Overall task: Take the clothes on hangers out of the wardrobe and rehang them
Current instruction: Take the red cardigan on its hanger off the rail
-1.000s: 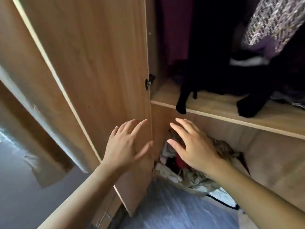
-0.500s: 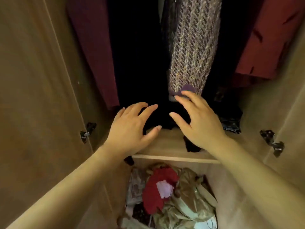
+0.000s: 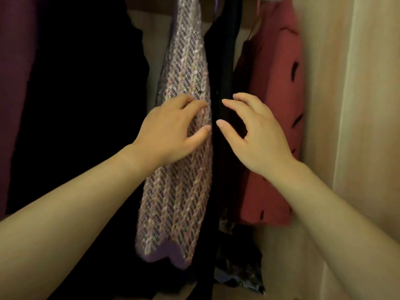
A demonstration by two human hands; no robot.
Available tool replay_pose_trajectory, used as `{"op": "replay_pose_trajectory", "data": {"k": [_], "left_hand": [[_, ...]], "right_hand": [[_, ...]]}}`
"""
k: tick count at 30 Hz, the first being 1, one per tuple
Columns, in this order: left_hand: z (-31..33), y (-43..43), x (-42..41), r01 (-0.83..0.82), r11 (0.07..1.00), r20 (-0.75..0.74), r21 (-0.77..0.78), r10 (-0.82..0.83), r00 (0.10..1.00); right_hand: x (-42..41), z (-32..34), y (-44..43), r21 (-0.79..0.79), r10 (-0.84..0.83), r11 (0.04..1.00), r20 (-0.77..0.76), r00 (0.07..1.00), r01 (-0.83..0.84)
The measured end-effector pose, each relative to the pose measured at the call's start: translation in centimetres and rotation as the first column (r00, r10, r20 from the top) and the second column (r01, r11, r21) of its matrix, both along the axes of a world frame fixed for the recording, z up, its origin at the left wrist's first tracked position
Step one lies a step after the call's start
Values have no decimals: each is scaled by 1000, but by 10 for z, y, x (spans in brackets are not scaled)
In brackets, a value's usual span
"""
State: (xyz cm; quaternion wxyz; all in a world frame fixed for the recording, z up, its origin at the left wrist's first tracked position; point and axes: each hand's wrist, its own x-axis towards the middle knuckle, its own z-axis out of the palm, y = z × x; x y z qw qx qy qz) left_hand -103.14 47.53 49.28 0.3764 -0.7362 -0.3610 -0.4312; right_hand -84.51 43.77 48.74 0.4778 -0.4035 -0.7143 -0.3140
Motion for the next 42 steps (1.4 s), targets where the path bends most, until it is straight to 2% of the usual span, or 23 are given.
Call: {"op": "replay_pose_trajectory", "data": {"k": [6,16,20,23,26,31,37,42], "left_hand": [[93,30,30,102,972,-66,214,-90,994],[225,58,86,225,929,-7,294,-233,972],[260,68,93,254,895,31,367,-284,958],[285,75,91,225,918,72,327,-262,962],[309,84,88,292,927,146,235,-330,932],[313,107,93,473,876,159,95,-482,861],[291,135,95,518,831,118,200,-546,830],[273,148,95,545,805,71,234,-573,816]], "right_hand": [[31,77,30,128,-108,986,-26,994,110],[80,179,53,267,-314,904,-111,943,333],[93,210,67,297,-335,885,-129,933,359],[96,235,79,350,-287,885,-106,952,306],[97,265,92,352,-257,894,-101,961,276],[108,297,116,166,-357,912,-124,926,374],[130,291,122,270,-261,913,-187,947,305],[133,308,132,179,-427,876,-147,892,448]]}}
